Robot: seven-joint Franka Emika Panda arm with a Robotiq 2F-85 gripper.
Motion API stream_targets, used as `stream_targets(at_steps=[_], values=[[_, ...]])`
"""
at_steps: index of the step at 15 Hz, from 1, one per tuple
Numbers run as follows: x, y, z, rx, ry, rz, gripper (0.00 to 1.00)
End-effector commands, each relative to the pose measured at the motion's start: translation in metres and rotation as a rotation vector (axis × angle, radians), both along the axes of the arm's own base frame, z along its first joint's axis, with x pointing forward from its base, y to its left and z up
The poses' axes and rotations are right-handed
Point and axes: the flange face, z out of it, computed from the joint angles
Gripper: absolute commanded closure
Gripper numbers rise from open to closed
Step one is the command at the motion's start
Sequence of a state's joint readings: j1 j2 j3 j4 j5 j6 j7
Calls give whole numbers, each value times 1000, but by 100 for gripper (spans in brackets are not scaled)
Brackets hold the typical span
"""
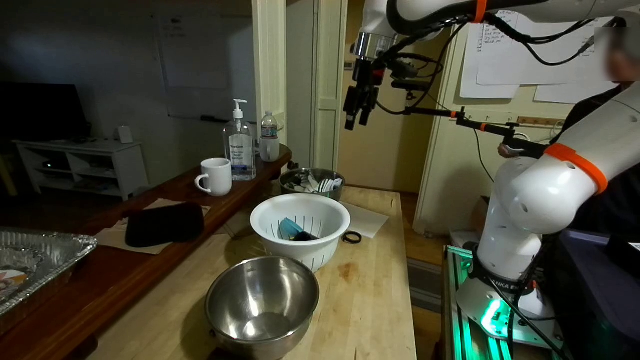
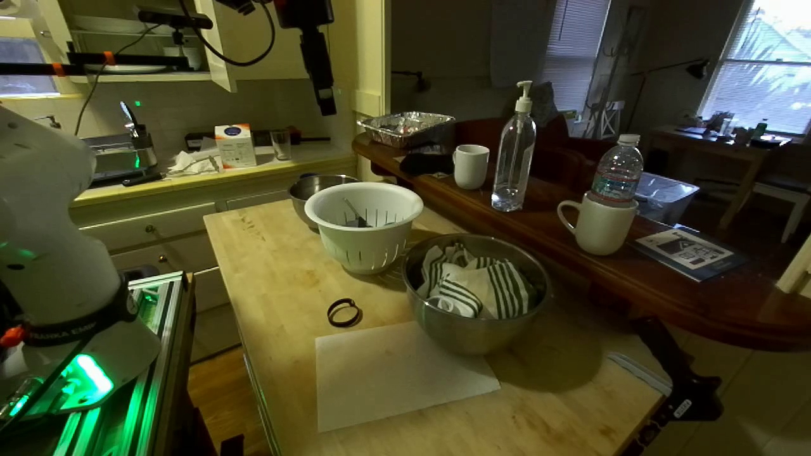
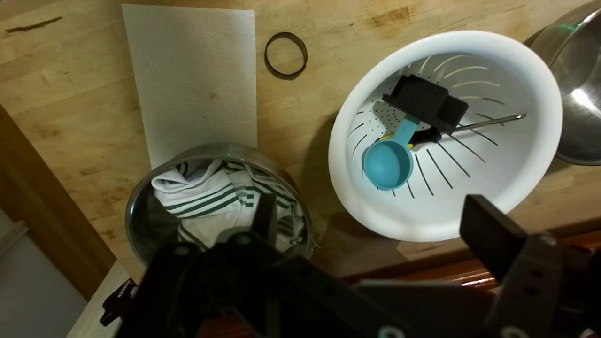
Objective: Put the blue spoon on the top countertop
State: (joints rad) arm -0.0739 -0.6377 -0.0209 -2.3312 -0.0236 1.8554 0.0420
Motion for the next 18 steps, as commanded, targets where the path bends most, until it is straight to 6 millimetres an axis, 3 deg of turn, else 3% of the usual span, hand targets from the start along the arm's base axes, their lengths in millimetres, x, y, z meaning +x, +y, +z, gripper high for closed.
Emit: stream_targets(at_steps=[1, 14, 16, 18], values=[[0, 0, 1, 0, 1, 0, 0], [0, 0, 1, 0, 1, 0, 0], [23, 34, 3, -22, 2, 110, 0], [45, 86, 6, -35, 8, 242, 0]])
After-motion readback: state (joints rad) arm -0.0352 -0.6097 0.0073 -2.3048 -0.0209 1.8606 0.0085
